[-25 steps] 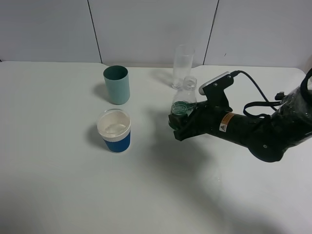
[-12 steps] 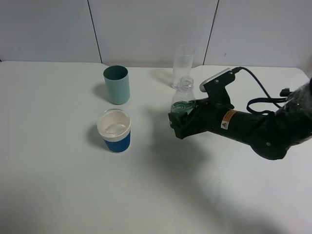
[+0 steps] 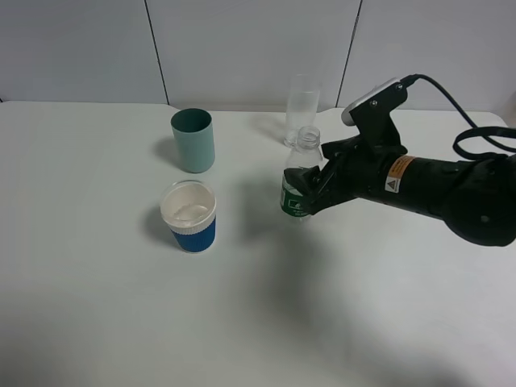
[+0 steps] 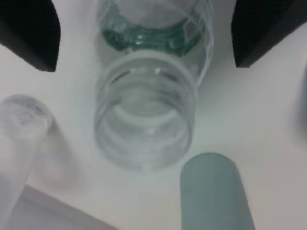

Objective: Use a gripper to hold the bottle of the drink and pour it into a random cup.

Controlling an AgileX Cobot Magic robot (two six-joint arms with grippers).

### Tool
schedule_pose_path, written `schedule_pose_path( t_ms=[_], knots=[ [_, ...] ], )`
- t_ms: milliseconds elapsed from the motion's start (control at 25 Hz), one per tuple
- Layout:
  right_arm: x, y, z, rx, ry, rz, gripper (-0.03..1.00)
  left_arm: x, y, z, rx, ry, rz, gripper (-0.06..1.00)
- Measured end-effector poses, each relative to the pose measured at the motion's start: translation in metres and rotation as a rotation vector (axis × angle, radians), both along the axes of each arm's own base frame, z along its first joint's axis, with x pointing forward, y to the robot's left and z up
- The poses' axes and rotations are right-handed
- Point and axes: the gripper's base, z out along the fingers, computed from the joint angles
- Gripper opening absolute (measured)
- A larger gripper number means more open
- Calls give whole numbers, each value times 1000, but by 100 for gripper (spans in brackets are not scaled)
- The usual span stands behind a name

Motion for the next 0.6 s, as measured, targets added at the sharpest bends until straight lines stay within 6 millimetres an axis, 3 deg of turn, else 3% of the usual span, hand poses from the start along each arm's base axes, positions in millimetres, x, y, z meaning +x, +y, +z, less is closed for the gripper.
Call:
schedule_pose_path(
  t_ms=[600],
  knots=[
    [-30,-24,86,105,-168,-71,83,0,0,0,0,0,0,98]
  ],
)
